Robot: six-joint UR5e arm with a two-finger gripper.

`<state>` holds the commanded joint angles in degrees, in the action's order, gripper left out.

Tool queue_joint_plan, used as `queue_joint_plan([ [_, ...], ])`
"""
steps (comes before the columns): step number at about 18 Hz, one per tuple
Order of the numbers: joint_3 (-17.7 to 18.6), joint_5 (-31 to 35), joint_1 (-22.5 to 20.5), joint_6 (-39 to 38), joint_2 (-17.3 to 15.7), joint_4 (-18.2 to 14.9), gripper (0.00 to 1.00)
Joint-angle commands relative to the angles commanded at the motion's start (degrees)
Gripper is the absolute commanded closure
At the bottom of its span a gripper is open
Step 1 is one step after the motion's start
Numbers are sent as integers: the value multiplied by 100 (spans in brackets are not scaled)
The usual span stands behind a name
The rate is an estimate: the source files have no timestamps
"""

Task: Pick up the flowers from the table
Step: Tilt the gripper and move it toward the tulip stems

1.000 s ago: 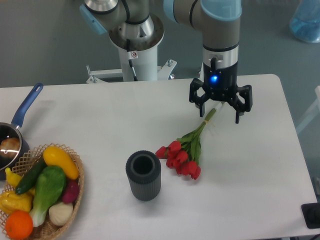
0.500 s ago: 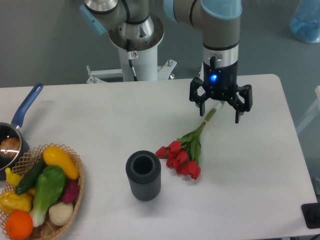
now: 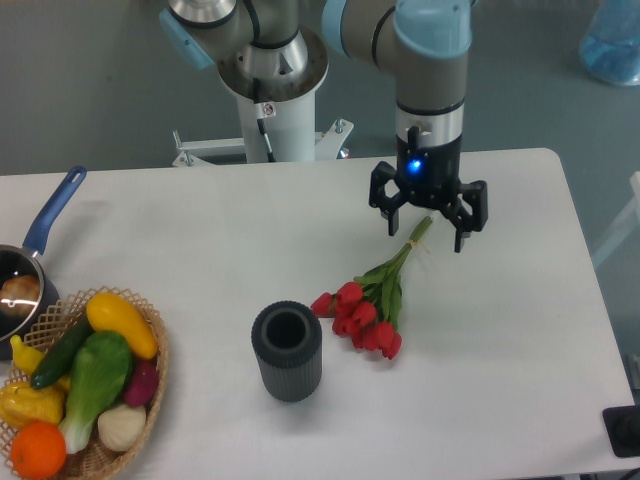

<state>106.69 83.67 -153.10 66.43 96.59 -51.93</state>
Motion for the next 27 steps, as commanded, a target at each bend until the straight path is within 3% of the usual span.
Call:
queue_joint_plan([
  [5,184,229,-246,1221,18,-765,0],
  [8,466,649,-273,1600,105,-749,0],
  [11,466,660,-281,1671,254,-740,0],
  [15,492,554,-430,1610,632,-713,0],
  [27,449,185,-413,1575,1090,-704,0],
])
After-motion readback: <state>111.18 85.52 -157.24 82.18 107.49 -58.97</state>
